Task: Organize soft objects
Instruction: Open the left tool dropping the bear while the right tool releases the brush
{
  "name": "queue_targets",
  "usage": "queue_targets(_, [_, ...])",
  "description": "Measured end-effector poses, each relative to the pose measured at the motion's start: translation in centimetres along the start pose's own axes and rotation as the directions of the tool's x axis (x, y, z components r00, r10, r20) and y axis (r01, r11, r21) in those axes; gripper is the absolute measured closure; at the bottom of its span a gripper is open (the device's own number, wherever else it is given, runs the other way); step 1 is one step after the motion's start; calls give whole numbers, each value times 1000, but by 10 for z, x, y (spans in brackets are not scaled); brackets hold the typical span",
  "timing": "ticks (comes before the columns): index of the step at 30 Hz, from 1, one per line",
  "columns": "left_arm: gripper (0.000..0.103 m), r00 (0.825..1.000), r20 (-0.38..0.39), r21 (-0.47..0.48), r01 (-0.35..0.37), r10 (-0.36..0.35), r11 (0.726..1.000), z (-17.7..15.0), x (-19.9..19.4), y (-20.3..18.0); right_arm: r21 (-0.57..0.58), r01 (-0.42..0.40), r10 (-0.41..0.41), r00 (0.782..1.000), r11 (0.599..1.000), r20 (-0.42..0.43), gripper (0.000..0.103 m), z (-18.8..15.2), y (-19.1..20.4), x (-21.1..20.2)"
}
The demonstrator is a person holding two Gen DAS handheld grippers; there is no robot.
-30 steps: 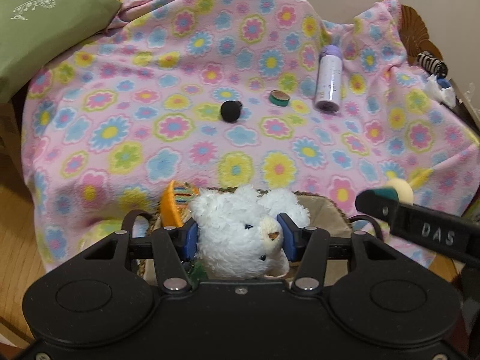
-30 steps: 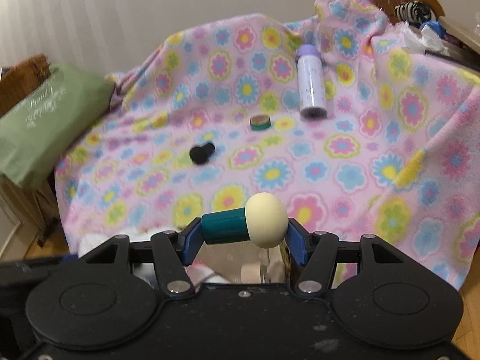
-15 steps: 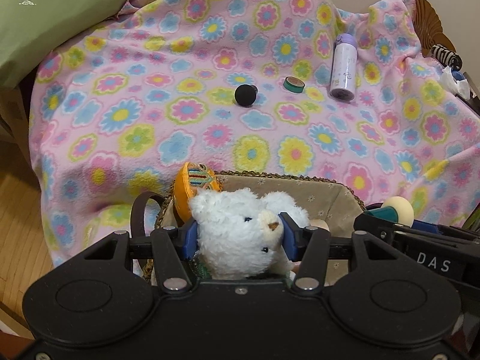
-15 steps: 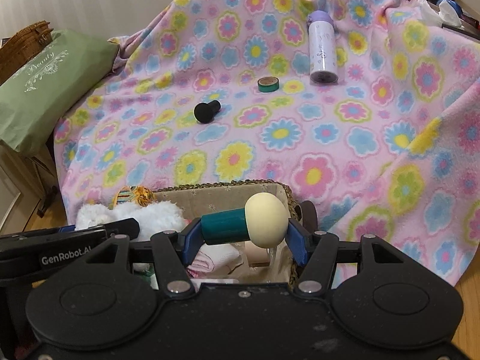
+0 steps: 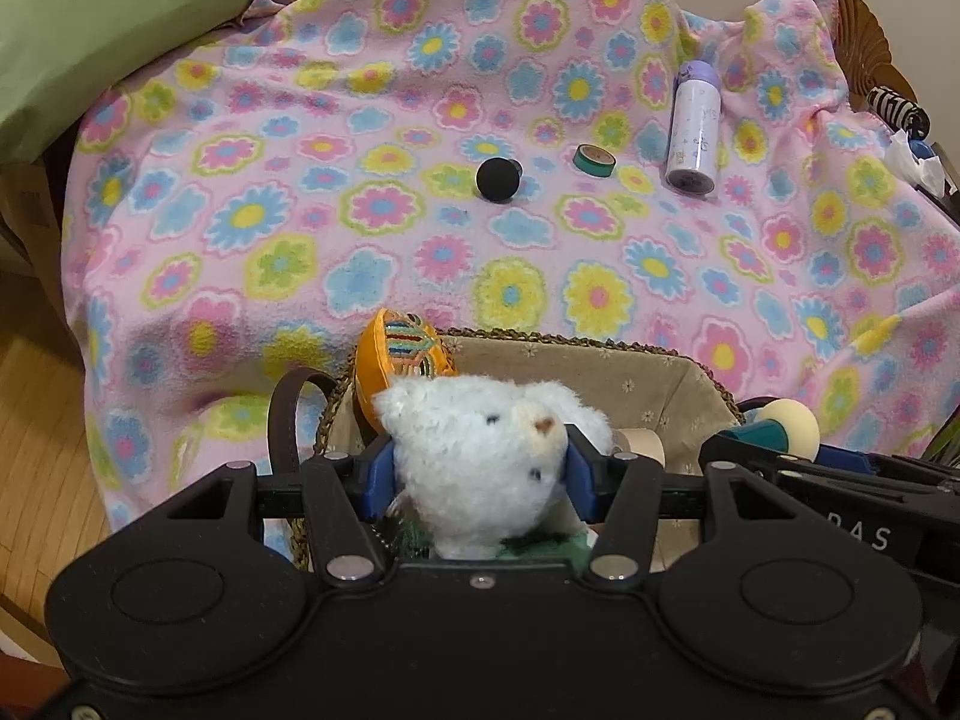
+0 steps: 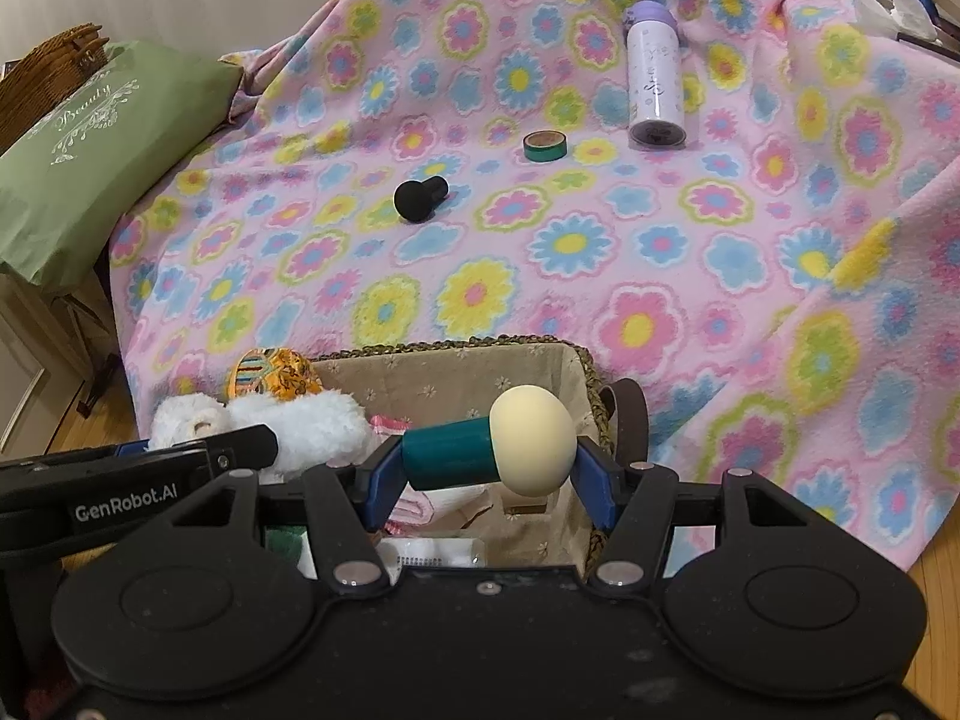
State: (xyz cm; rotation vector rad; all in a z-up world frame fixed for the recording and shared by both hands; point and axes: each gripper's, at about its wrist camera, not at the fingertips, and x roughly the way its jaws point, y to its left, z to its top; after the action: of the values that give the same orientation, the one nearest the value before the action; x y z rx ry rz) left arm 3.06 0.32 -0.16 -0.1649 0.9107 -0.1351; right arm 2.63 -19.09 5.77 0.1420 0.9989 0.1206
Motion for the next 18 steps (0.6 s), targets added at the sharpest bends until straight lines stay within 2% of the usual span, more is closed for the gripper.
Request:
queue_targets(4, [38, 1000, -11, -6, 4, -4, 1000, -1, 1, 0, 3, -1, 1, 1000, 1000, 0, 43, 0, -2, 0])
queue_targets(7, [36, 1000, -7, -6, 2, -2, 1000, -2, 0, 0, 4, 0, 0, 1000, 1000, 2, 40, 0, -2, -1])
queue_targets(8, [31, 1000, -7, -8, 1, -1, 1000, -2, 0, 0, 3, -1, 1, 1000, 1000, 3, 39, 0, -2, -1])
queue_targets(18, [30, 1000, 2, -13, -4, 4, 1000, -2, -2, 0, 3, 2, -2, 1000, 1000, 8, 38, -1, -1, -1])
